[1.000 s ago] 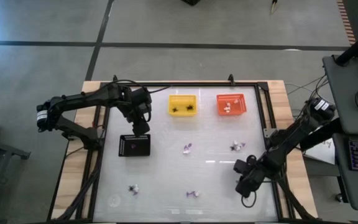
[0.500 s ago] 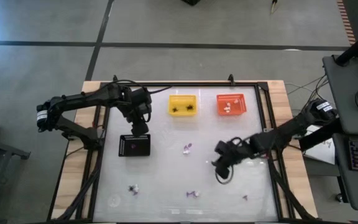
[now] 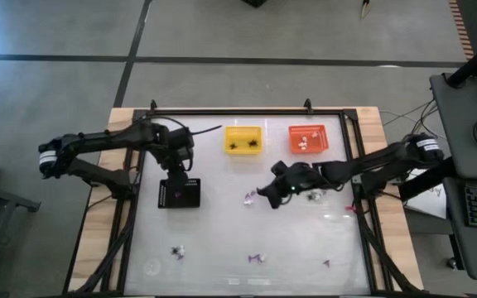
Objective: Sort Halloween decoration
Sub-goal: Put the purple hat toy into the black basket
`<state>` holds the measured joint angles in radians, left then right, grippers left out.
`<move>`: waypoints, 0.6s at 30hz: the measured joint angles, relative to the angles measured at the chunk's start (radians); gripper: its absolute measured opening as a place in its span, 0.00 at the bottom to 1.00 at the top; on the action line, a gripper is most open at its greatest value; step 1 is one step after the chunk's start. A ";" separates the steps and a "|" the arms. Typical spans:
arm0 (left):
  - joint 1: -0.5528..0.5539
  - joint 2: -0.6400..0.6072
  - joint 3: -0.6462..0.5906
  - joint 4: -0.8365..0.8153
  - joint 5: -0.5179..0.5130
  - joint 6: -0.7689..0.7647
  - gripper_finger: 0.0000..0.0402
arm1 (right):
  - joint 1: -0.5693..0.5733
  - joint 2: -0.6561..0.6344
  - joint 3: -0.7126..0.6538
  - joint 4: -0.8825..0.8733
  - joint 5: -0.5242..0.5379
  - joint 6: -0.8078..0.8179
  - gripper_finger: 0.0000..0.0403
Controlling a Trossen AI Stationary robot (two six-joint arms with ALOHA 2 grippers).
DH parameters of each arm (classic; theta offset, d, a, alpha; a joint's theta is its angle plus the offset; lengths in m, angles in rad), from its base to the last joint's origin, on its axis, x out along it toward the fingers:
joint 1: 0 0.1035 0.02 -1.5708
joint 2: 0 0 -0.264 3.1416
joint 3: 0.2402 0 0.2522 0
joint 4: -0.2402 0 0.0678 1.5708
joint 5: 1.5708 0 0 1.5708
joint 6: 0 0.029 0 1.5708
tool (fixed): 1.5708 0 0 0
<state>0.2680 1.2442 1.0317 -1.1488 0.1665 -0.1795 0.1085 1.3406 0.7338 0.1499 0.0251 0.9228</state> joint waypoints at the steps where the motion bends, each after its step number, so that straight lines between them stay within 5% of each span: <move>1: 0.000 -0.017 -0.016 0.008 0.003 -0.009 0.19 | -0.010 0.015 0.001 0.039 -0.010 0.005 0.02; 18: -0.001 -0.233 -0.068 0.094 0.026 -0.088 0.19 | -0.097 0.397 0.433 0.059 -0.099 -0.177 0.02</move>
<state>0.2672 1.0109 0.9640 -1.0553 0.1920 -0.2672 0.0114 1.7379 1.1671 0.2092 -0.0739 0.7460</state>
